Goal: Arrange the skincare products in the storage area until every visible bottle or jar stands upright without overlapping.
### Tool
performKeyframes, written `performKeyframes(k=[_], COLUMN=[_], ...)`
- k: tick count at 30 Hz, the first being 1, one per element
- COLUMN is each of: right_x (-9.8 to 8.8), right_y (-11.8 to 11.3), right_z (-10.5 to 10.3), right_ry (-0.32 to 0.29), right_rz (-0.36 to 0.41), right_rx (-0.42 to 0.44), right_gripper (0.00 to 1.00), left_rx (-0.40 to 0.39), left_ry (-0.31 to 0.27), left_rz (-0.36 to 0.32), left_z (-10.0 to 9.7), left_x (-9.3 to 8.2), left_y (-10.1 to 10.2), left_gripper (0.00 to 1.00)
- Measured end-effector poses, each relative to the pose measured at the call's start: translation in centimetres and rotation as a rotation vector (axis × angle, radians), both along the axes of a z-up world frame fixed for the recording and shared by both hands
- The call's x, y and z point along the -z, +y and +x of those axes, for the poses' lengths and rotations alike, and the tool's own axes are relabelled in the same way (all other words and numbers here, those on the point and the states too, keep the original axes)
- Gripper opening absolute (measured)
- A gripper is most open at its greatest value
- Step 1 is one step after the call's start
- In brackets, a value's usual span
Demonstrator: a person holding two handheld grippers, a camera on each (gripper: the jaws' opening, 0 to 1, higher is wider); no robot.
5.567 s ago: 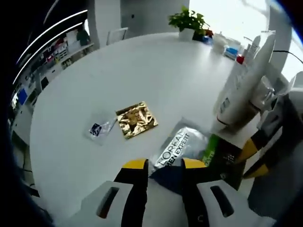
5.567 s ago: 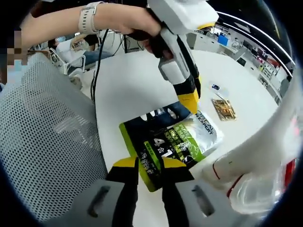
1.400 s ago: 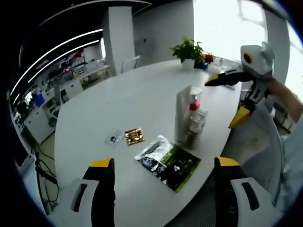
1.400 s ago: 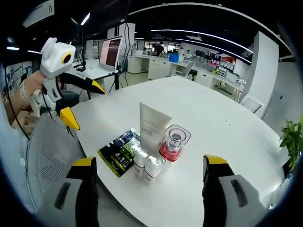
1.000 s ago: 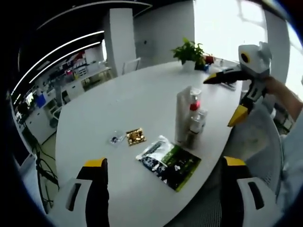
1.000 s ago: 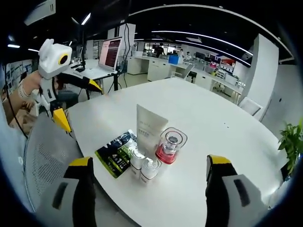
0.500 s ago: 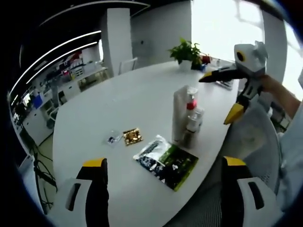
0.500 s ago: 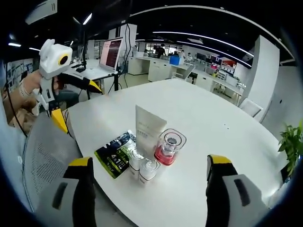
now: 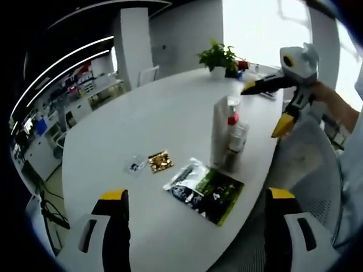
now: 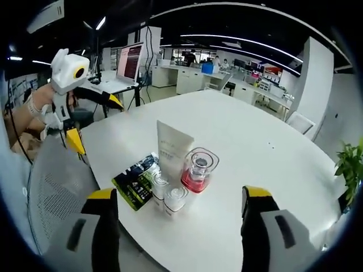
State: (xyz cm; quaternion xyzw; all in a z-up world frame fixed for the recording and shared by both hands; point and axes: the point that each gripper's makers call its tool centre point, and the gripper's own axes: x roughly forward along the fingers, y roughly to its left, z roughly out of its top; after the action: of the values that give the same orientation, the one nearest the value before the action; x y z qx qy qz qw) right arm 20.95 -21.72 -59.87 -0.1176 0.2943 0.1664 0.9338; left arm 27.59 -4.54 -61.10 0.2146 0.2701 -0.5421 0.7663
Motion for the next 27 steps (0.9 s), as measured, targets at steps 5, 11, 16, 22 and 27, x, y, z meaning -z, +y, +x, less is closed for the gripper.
performKeyframes(k=[5, 11, 16, 22, 27], right_x=[0.3, 1.1, 1.6, 2.4, 2.8], right_y=[-0.4, -0.9, -1.0, -0.9, -1.0], right_z=[-0.1, -0.1, -0.1, -0.5, -0.6], right_ry=[0.024, 0.046, 0.064, 0.094, 0.107], right_rz=[0.022, 0.008, 0.021, 0.021, 0.041], right_rx=[0.011, 0.004, -0.002, -0.024, -0.019], right_gripper=[0.8, 0.81, 0.81, 0.8, 0.75], left_rx=[0.017, 0.076, 0.096, 0.186, 0.273], left_ry=[-0.011, 0.019, -0.017, -0.03, -0.071], left_rz=[0.002, 0.003, 0.038, 0.072, 0.124], left_z=[1.1, 2.4, 4.4, 5.5, 6.8], left_x=[0.2, 1.7, 2.7, 3.6, 4.5], left_y=[-0.6, -1.7, -2.5, -4.0, -5.3], left_gripper=[0.97, 0.92, 0.92, 0.8, 0.71])
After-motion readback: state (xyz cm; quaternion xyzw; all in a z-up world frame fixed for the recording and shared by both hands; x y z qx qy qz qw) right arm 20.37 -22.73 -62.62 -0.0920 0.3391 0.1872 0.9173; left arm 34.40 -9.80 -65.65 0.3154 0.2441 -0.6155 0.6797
